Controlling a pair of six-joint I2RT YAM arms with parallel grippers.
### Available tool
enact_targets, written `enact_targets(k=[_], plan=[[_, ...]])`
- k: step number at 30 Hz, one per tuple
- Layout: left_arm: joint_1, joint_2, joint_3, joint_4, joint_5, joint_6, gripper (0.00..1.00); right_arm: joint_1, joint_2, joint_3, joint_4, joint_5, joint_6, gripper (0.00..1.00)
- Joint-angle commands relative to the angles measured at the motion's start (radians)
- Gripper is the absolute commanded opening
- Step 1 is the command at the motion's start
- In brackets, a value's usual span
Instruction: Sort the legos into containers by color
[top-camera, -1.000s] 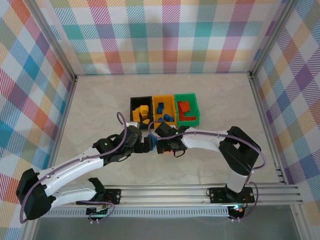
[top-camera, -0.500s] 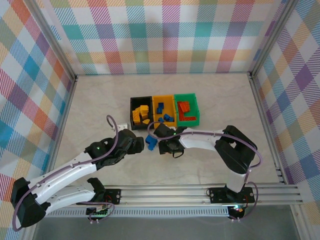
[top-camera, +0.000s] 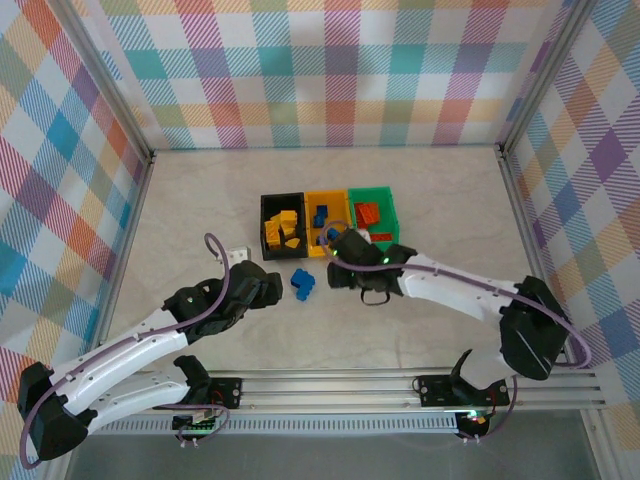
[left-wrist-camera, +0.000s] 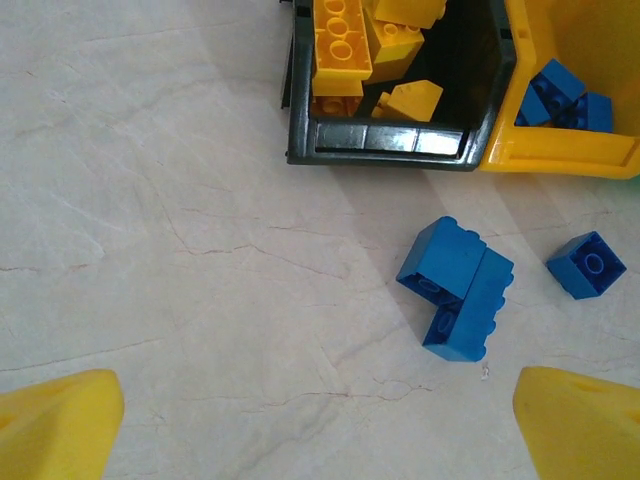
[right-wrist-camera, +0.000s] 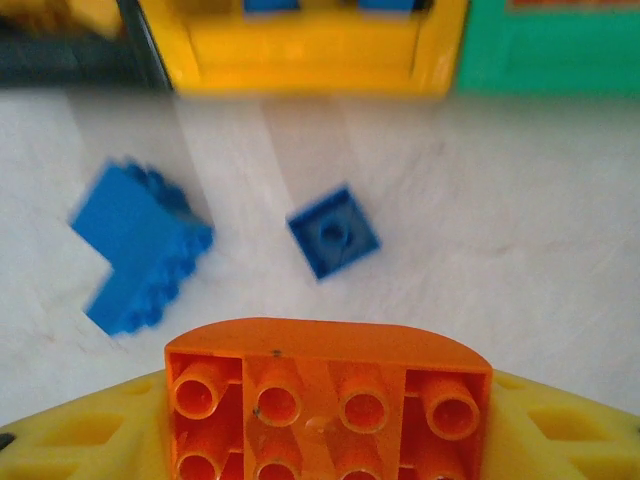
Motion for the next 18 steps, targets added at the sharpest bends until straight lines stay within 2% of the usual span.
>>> enact_targets(k=[1, 6, 14, 16, 18], plan=[[0.003, 0.004, -0.032, -0.004, -0.033, -0.005, 1.0, -0.12, -0.015, 0.076, -0.013, 0.006, -0.076, 0.57], [0.003, 0.041, -0.044, -0.006, -0.016, -0.026, 1.0, -0.284, 0.097, 0.19, 0.018, -0.071, -0.067, 0.58], [0.004, 0.04, -0.068, 0.017, 0.007, -0.033, 1.0, -0.387, 0.307, 0.363, 0.063, -0.116, 0.03, 0.6], [0.005, 0.053, -0.074, 0.016, -0.004, -0.038, 1.0, -0.392, 0.331, 0.383, 0.078, -0.095, 0.039, 0.62], [0.005, 0.073, -0.068, 0.017, 0.008, -0.038, 1.0, -0.395, 0.357, 0.411, 0.09, -0.106, 0.029, 0.73]])
